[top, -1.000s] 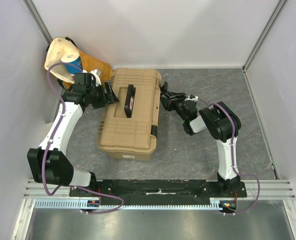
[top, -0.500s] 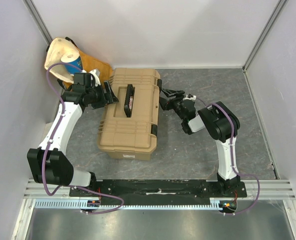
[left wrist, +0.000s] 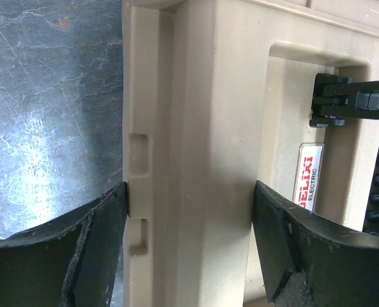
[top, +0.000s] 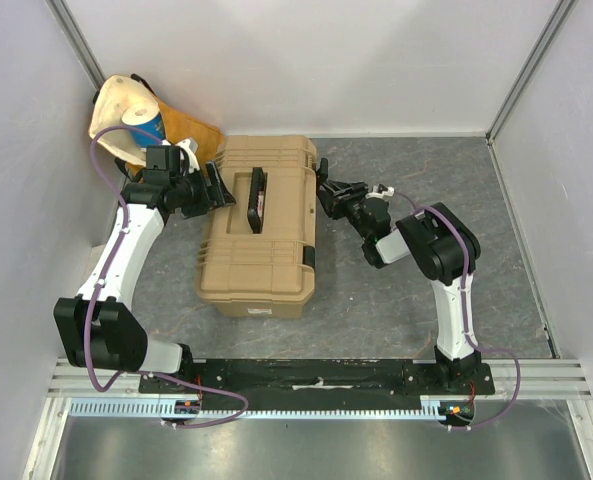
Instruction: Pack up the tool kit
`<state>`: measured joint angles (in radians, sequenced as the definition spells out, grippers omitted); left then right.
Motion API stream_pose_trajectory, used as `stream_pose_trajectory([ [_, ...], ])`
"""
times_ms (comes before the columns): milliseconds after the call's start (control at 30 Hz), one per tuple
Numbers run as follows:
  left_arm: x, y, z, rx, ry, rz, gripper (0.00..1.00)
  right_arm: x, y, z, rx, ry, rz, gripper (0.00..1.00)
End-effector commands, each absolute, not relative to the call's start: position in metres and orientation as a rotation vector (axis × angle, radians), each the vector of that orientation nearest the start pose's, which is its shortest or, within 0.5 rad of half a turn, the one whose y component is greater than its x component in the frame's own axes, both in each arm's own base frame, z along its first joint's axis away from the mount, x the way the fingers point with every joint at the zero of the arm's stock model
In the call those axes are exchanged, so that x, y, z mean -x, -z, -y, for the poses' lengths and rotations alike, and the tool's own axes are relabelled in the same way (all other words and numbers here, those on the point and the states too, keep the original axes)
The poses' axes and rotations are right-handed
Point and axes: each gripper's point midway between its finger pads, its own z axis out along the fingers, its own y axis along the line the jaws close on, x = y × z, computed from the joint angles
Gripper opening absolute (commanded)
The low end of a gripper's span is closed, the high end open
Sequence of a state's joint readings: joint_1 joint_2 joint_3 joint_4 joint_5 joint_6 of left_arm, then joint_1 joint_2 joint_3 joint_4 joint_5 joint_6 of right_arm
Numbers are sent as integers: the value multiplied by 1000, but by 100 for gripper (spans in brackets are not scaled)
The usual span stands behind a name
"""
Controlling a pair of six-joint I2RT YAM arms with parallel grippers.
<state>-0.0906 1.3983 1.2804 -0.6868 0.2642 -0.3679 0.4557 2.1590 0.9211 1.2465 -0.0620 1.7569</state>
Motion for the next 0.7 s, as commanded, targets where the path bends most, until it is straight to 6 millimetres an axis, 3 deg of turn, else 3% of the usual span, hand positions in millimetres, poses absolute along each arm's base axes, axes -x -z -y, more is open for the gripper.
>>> stream_pose_trajectory([
  [0,-368,-217,107,181,607,-2342,79,-401,-285,-315,-446,-2042,-1152,50],
  [233,-368,-216,107,169,597,-2344,79,-406,-288,-327,-328,-1842,-1317,48],
  [533,-364,-203,111,158,624,-2366,79,-419,-265,-344,-211,-1562,-1597,52],
  [667,-363,-200,113,151,640,-2368,79,-416,-274,-350,-149,-1507,-1617,54],
])
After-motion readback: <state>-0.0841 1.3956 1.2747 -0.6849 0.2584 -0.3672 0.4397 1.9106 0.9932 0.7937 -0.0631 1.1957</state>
